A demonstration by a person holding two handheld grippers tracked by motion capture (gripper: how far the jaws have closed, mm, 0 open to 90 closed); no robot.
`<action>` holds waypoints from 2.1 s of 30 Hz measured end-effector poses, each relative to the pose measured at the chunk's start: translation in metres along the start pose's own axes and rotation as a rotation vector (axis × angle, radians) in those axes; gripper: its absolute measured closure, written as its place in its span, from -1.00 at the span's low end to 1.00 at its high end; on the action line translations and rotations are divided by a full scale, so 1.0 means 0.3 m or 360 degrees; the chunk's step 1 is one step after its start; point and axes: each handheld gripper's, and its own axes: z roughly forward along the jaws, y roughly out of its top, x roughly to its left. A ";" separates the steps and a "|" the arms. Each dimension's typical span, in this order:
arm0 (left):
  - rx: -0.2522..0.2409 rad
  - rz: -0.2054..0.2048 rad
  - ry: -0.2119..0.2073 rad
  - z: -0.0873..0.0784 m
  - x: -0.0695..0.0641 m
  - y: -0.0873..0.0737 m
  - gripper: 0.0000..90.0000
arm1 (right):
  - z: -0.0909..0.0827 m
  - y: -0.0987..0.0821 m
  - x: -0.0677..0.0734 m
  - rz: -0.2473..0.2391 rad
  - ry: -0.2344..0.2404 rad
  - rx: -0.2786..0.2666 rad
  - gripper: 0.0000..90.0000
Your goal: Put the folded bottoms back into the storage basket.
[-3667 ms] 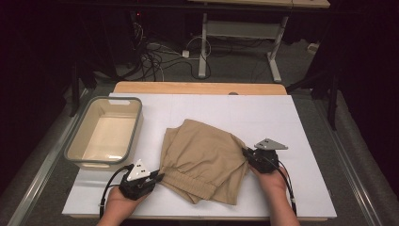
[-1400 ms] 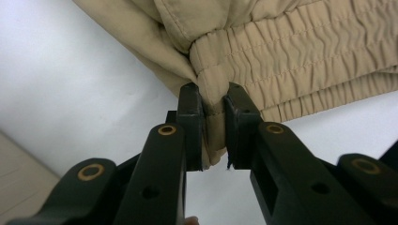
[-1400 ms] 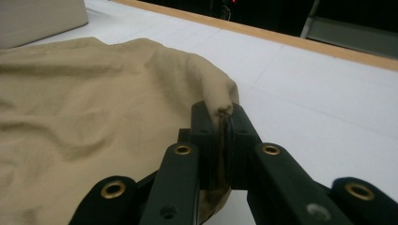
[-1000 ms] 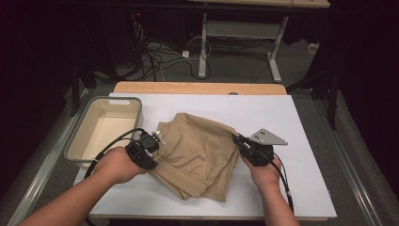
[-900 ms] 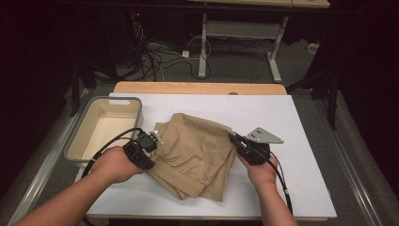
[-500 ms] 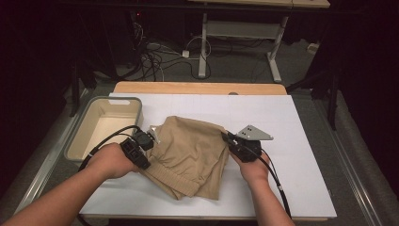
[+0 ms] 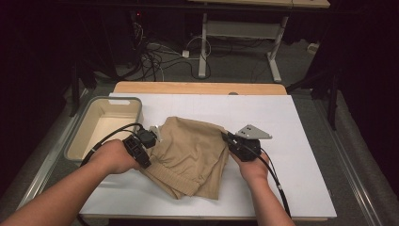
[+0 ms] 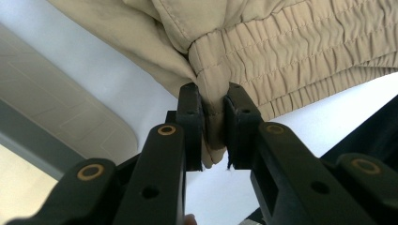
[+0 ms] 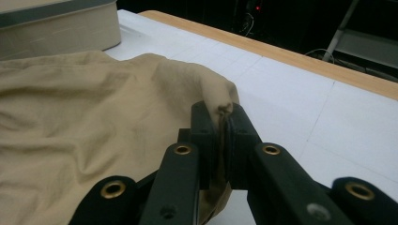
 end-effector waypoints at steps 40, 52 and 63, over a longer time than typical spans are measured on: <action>0.0040 0.0034 0.0061 -0.247 0.024 0.012 0.71 | -0.095 0.208 0.022 -0.0073 0.0004 -0.0140 0.91; 0.0060 -0.0051 0.0102 -0.330 0.094 -0.092 0.71 | -0.048 0.329 0.086 -0.0136 0.0051 -0.0191 0.91; 0.0045 -0.0162 0.0126 -0.316 0.193 -0.201 0.71 | 0.073 0.395 0.161 -0.0175 0.0126 -0.0183 0.91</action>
